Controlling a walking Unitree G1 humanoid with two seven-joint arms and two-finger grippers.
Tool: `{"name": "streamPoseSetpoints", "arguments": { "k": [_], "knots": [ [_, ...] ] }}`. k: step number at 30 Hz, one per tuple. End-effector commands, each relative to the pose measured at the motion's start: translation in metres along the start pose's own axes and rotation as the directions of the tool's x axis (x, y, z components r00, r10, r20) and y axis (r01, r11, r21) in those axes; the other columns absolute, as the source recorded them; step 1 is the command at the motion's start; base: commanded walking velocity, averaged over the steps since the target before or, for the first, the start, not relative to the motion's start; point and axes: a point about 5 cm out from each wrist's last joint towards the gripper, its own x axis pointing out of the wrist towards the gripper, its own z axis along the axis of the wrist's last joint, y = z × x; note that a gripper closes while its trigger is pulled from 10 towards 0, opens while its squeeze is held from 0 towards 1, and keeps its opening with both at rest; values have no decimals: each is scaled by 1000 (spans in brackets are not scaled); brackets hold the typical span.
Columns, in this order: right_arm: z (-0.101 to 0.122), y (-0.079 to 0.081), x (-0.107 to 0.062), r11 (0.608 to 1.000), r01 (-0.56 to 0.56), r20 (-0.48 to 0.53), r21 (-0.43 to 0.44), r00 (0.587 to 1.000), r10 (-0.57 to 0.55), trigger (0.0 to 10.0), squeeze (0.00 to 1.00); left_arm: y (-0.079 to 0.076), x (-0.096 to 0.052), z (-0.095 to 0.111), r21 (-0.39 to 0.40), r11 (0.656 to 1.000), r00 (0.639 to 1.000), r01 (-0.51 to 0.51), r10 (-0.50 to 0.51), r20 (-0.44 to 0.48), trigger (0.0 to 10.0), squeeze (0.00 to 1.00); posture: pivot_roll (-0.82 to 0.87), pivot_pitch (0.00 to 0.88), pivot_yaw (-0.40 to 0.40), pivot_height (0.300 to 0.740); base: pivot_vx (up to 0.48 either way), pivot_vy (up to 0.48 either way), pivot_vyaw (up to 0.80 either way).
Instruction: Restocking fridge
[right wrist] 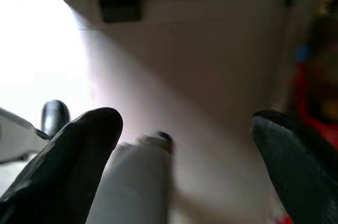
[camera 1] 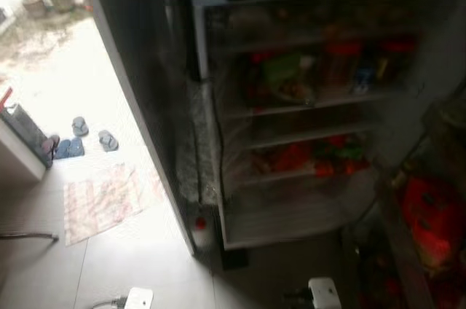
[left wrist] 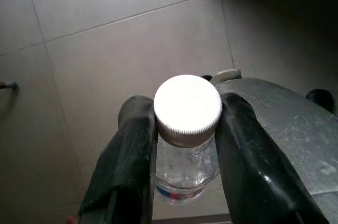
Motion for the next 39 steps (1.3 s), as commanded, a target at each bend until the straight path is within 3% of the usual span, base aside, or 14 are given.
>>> {"name": "streamPoseSetpoints", "arguments": {
  "k": [1, 27, 39],
  "knots": [
    [5, 5, 1, 1000, -10, 10, -3, 1000, 10, 10000, 0, 9, -1, -6, 5, 1000, 1000, -21, 21, -17, 10000, 0, -15, 0, 29, 740, 0, 0, 0],
    [4, 7, 2, 1000, -13, 7, -3, 1000, 13, 10000, 0, 9, -1, -7, 11, 1000, 1000, -22, 22, -22, 10000, 0, -13, 0, 29, 740, 0, -18, 0],
    [4, 6, 1, 1000, -6, 6, -6, 1000, 6, 10000, 0, 9, -1, -7, 9, 1000, 999, -25, 25, -22, 10000, 0, -12, 0, 29, 740, 0, -249, 0]
  ]
}}
